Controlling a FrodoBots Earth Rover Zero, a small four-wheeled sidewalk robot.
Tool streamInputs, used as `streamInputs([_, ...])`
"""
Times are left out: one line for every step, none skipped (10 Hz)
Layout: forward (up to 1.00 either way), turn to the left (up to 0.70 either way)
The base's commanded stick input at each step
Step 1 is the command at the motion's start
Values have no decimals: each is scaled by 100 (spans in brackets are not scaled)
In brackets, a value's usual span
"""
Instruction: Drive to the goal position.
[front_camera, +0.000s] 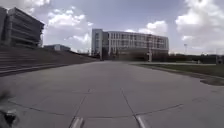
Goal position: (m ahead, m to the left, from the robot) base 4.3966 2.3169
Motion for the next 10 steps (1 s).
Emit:
streamInputs([70, 0])
streamInputs([70, 0])
streamInputs([70, 0])
streamInputs([70, 0])
streamInputs([70, 0])
streamInputs([70, 0])
streamInputs([70, 6])
streamInputs([70, 21])
streamInputs([70, 35])
streamInputs([70, 28])
